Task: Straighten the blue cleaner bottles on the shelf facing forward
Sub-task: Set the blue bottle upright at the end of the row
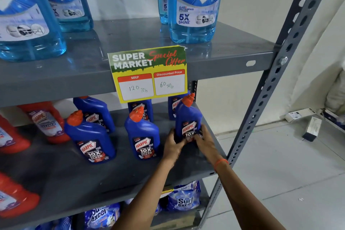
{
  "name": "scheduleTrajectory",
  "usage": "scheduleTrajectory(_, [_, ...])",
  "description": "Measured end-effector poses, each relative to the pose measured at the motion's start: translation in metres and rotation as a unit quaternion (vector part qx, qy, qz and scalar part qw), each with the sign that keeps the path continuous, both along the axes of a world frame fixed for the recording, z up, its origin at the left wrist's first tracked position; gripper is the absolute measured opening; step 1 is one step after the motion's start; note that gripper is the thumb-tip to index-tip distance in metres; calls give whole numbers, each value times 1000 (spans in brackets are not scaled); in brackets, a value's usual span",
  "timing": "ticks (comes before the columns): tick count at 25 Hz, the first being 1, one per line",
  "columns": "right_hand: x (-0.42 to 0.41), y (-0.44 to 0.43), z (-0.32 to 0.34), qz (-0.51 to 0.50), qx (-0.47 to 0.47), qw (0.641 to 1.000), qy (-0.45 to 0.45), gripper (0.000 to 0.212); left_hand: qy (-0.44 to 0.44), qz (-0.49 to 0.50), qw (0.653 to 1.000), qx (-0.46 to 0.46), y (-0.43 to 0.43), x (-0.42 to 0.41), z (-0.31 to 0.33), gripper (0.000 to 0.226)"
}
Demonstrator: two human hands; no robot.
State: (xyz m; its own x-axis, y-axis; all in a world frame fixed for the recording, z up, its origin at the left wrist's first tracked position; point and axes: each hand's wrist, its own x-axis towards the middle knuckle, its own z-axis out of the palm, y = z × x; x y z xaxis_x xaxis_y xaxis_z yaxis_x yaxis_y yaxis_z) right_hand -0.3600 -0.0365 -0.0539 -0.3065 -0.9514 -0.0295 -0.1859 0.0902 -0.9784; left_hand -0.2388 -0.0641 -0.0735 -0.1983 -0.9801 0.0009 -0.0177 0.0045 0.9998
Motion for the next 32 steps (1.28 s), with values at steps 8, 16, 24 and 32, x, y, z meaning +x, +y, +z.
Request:
scheduleTrajectory(8, [8, 48, -8, -67, 28, 997, 1, 40, -108, -2, 994, -12, 39, 5, -17, 44])
scheduleTrajectory(16, [9, 79, -6, -106, 36, 993, -43, 43, -110, 14, 994, 24, 75, -5, -4, 48])
scheduleTrajectory(24, [35, 88, -1, -162, 18, 984, -74, 46, -118, 22, 992, 47, 87, -1, 10, 52])
scheduleTrajectory(32, [74, 108, 25, -281, -128, 951, 1, 50, -94, 28, 995, -13, 98, 28, 23, 50])
